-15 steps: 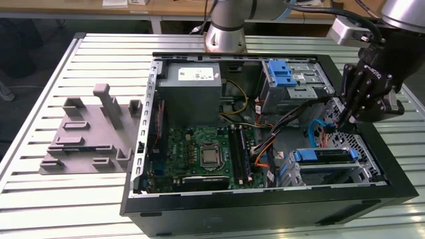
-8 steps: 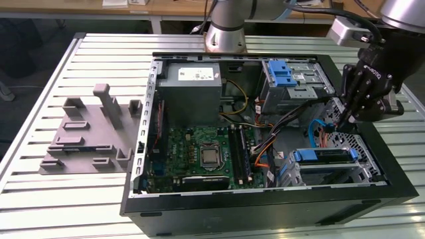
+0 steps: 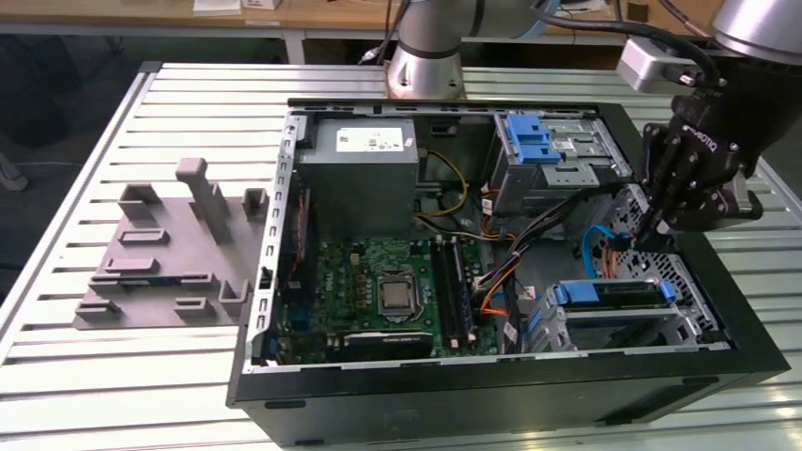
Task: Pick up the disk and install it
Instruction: 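Insert the first disk wire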
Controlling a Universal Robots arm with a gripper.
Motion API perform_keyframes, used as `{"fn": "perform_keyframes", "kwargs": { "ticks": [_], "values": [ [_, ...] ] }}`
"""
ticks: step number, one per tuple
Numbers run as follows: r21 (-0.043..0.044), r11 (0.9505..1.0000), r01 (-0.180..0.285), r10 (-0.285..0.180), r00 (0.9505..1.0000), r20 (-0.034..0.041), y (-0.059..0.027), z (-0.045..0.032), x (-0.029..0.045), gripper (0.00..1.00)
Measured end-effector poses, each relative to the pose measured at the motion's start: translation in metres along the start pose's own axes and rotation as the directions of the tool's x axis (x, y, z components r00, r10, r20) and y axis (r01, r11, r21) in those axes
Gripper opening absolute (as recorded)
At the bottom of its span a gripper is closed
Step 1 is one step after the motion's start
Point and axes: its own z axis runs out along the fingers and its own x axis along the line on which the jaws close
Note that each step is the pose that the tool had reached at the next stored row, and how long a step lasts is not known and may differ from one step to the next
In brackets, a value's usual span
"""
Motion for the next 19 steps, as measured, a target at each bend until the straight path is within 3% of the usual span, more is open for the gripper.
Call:
{"fn": "perform_keyframes", "kwargs": {
  "ticks": [4, 8, 13, 19],
  "values": [
    [0.0090, 1.0000, -0.001, 0.001, 1.0000, 0.0022, 0.0040, 0.0002, 0.0008, 0.16],
    [0.0079, 1.0000, 0.000, -0.001, 0.9998, 0.0205, 0.0038, 0.0013, 0.0049, 0.16],
    [0.0093, 1.0000, 0.003, -0.004, 0.9996, 0.0289, 0.0052, 0.0039, 0.0140, 0.16],
    [0.0307, 0.9995, 0.004, -0.005, 0.9994, 0.0344, 0.0079, 0.0056, 0.0190, 0.16]
  ]
}}
